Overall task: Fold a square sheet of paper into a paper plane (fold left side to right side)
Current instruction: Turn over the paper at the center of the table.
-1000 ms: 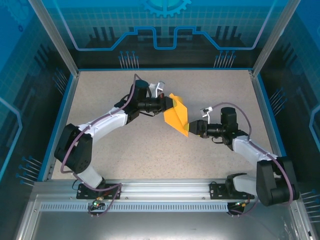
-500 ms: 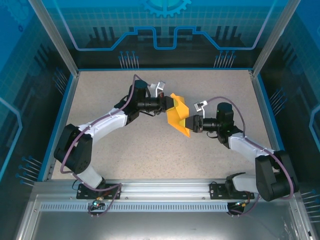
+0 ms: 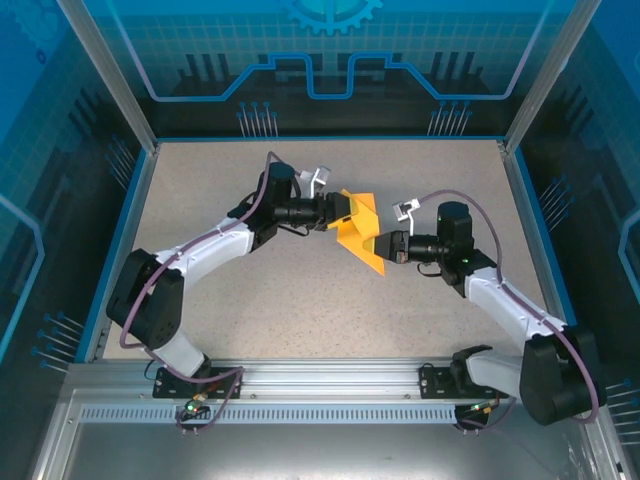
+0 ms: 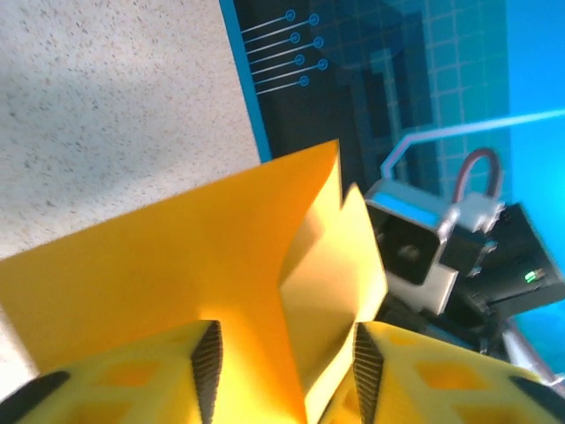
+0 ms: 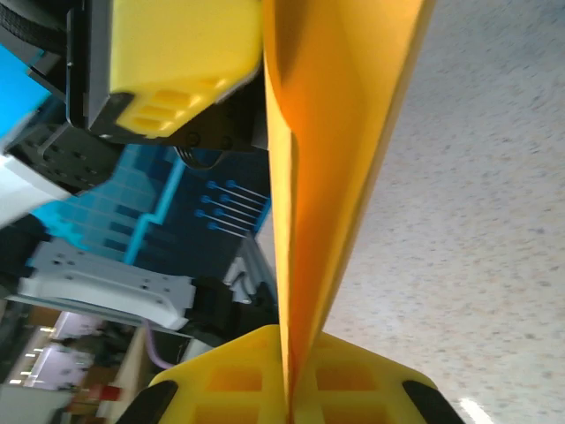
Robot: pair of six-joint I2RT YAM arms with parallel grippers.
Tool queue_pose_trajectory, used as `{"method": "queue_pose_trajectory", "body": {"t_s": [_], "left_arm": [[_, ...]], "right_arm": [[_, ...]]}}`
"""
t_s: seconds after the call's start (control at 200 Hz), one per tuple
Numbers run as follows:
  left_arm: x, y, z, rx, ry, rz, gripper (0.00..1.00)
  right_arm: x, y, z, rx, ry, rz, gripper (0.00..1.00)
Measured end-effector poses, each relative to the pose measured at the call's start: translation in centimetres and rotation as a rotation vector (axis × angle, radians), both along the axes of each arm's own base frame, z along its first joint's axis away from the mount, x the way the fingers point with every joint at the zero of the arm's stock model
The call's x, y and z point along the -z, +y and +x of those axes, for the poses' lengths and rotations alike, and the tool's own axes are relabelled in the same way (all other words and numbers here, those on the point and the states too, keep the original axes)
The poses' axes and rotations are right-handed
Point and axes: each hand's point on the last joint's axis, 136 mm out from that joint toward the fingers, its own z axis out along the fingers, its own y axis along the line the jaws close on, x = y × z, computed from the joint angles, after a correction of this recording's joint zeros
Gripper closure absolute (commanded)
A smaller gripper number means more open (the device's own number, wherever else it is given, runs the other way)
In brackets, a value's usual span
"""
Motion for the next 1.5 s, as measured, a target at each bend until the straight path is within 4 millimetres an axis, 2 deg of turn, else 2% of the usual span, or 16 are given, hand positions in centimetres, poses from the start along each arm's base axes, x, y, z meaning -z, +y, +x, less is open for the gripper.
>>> {"method": "queue_pose_trajectory", "body": {"t_s": [0.08, 0.2, 0.345, 0.51, 0.67, 0.805, 0.92, 1.1, 1.18, 1.306, 1.446, 1.496], "left_arm": [[0.3, 0.8, -0.2, -0.021, -0.003, 0.036, 0.33], [-0.1, 3.2, -0.7, -0.091, -0.039, 0.108, 0.27], [-2.7, 6.8, -1.8, -0.213, -0.153, 0.211, 0.24], [-5.4, 11.7, -4.3, -0.377, -0.271, 0.312, 0.18], [-5.9, 15.8, -6.9, -0.497, -0.313, 0.395, 0.15], [-5.9, 17.7, -8.1, -0.547, -0.325, 0.444, 0.14], [-5.3, 18.3, -8.4, -0.561, -0.312, 0.474, 0.14], [-3.8, 18.5, -8.3, -0.556, -0.278, 0.511, 0.14], [-3.2, 18.4, -8.2, -0.550, -0.263, 0.524, 0.14], [-2.5, 18.2, -7.9, -0.542, -0.245, 0.540, 0.14], [-1.5, 17.9, -7.4, -0.527, -0.217, 0.563, 0.12], [-1.0, 17.7, -7.3, -0.517, -0.201, 0.568, 0.11]], "right_arm": [[0.3, 0.0, -0.1, 0.019, -0.020, -0.083, 0.98], [0.8, 0.9, -0.6, 0.033, -0.087, -0.286, 1.00], [1.7, 1.9, -1.2, 0.055, -0.212, -0.633, 1.00], [4.3, 1.1, 0.7, 0.106, -0.307, -1.103, 1.00], [7.7, 0.1, 2.3, 0.095, -0.383, -1.556, 0.99], [9.5, -0.5, 3.4, 0.065, -0.453, -1.860, 0.99], [11.0, -0.7, 4.3, 0.033, -0.499, -2.056, 0.98], [13.8, -0.8, 4.4, -0.063, -0.531, -2.228, 0.95], [14.9, -0.5, 4.0, -0.103, -0.536, -2.255, 0.88], [16.6, 0.1, 3.0, -0.193, -0.496, -2.223, 0.73], [18.5, 1.1, 1.3, -0.285, -0.414, -2.107, 0.48], [18.4, 1.2, 0.9, -0.301, -0.409, -2.072, 0.39]]}}
